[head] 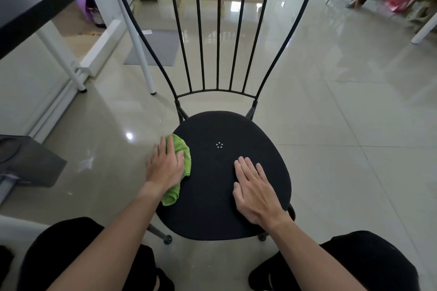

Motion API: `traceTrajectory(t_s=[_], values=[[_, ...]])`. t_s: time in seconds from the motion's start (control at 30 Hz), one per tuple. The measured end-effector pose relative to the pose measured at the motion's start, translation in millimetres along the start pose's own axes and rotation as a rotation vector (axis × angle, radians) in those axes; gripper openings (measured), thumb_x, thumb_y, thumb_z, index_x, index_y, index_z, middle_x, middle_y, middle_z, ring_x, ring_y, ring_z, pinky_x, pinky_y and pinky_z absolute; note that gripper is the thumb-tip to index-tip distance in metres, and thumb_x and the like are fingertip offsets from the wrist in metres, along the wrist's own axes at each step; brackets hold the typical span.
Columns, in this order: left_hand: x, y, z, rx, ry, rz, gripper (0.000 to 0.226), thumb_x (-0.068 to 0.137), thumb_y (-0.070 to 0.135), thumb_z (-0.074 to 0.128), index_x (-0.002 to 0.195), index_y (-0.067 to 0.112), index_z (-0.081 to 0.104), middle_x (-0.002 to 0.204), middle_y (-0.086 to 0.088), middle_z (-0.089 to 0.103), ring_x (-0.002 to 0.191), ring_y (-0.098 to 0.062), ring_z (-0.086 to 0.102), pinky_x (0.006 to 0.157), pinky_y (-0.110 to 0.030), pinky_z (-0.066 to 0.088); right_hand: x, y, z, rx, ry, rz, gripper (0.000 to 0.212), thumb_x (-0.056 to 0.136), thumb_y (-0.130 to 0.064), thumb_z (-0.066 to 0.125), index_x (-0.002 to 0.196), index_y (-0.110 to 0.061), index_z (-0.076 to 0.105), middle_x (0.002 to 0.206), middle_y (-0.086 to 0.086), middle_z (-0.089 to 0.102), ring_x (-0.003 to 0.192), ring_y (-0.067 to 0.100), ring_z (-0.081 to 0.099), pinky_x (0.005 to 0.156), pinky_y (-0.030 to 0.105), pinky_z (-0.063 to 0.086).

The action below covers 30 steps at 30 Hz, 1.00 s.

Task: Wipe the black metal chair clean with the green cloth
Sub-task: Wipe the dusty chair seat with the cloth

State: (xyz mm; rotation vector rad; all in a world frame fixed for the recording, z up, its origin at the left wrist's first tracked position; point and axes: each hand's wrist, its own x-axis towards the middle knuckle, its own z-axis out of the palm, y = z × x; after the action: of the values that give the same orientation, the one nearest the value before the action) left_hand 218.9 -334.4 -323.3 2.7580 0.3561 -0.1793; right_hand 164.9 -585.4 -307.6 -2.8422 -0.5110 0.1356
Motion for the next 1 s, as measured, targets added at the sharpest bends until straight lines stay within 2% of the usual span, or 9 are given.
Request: traceTrajectory(t_s=[0.17,0.33,0.67,0.8,0.9,0.97,1.0], values=[[44,30,-1,0.061,-0.042,0.081,0.064,0.105,0.043,0.019,0.158,0.014,-0.001,0.166,-0.007,-0.002,0.152,-0.032,-0.002,0.123,-0.05,0.002,16,1,-4,0.027,0.013,0.0,0.073,0.091,-0.04,0.005,0.156,-0.009,0.013,0.164,0.006,0.013,0.152,0.016,0.003,0.124,0.037,0.0],[75,66,2,0.097,-0.077,0.145,0.064,0.105,0.044,0.016,0.157,0.015,-0.006,0.166,-0.006,-0.009,0.151,-0.031,-0.012,0.123,-0.05,-0.005,30,10,-7,0.043,0.042,0.023,0.072,0.091,-0.039,0.007,0.156,-0.008,0.016,0.164,0.007,0.015,0.152,0.016,0.004,0.124,0.037,0.001],[89,109,18,0.076,-0.122,0.403,0.06,0.105,0.04,0.018,0.158,0.019,0.0,0.166,0.0,-0.003,0.152,-0.025,-0.01,0.123,-0.048,-0.007,46,26,-12,0.036,0.059,0.096,0.076,0.088,-0.04,0.001,0.156,-0.008,0.013,0.164,0.007,0.011,0.152,0.017,0.001,0.123,0.038,-0.002],[63,117,22,-0.18,-0.155,0.434,0.051,0.108,0.031,0.018,0.158,0.021,0.014,0.166,0.004,0.008,0.152,-0.017,-0.005,0.123,-0.041,-0.005,53,18,-7,0.031,0.063,0.081,0.075,0.089,-0.041,0.002,0.156,-0.007,0.013,0.164,0.009,0.012,0.152,0.018,0.002,0.123,0.038,-0.003],[37,116,22,-0.436,-0.196,0.388,0.052,0.105,0.012,0.028,0.156,0.021,0.024,0.164,0.001,0.018,0.152,-0.015,0.0,0.123,-0.037,-0.003,55,13,-4,0.008,0.049,0.077,0.075,0.09,-0.041,0.003,0.155,-0.006,0.016,0.163,0.011,0.015,0.152,0.021,0.005,0.123,0.039,-0.002],[18,110,21,-0.536,-0.212,0.362,0.056,0.1,0.001,0.03,0.153,0.02,0.029,0.161,-0.002,0.025,0.152,-0.016,0.008,0.125,-0.037,0.005,56,12,-2,-0.03,0.061,0.09,0.074,0.091,-0.04,0.008,0.154,-0.004,0.022,0.162,0.012,0.021,0.151,0.023,0.013,0.123,0.043,0.004],[10,106,20,-0.572,-0.218,0.353,0.056,0.099,0.0,0.031,0.151,0.019,0.032,0.158,-0.003,0.031,0.15,-0.016,0.017,0.125,-0.039,0.014,56,12,-1,-0.057,0.069,0.097,0.072,0.092,-0.04,0.011,0.153,-0.004,0.025,0.16,0.013,0.026,0.15,0.025,0.018,0.123,0.045,0.009]])
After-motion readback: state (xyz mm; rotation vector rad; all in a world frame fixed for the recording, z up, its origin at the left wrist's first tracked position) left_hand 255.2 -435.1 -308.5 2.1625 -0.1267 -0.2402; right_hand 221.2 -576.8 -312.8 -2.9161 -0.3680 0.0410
